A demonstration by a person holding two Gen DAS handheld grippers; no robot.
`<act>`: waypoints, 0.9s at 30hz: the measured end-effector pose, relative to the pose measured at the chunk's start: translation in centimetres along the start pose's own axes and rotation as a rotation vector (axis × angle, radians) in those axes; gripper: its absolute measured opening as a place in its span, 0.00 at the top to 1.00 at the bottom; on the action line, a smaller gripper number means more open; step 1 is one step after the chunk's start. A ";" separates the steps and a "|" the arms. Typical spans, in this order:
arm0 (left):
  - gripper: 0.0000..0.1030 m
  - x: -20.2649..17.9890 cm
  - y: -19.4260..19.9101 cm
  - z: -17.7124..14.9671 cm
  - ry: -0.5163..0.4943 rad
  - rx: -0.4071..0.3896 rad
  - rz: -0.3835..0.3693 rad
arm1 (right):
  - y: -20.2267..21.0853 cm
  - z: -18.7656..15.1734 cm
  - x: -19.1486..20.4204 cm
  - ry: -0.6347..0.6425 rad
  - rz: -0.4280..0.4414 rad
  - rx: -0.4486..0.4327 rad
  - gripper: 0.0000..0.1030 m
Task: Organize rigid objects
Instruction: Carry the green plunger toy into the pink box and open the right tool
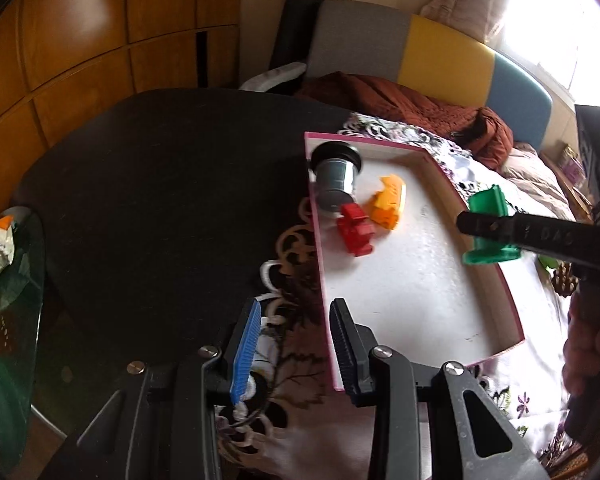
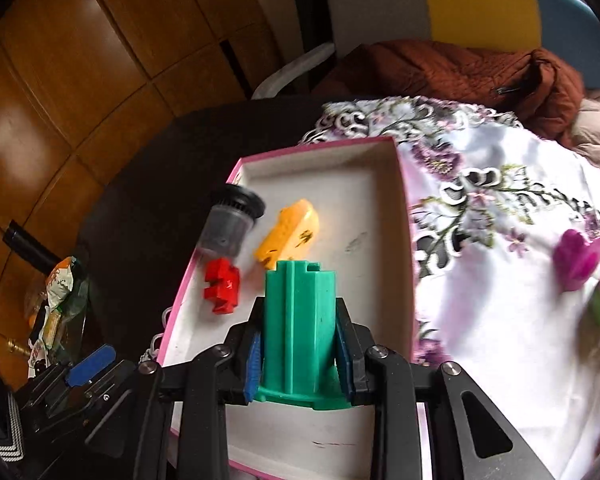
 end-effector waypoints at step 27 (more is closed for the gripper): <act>0.66 3.3 -0.4 -0.2 0.078 0.002 0.077 | 0.2 -1.0 8.0 0.261 -0.159 -0.131 0.43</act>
Point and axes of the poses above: each gripper's, at about its wrist camera, not at the fingertips, and y roughly against the way its jaws point, x to its left, z to its top, the point moved 3 cm from there along -y, roughly the way its jaws point, and after that the axes turned 4 degrees about -x, right-handed, at the moved point
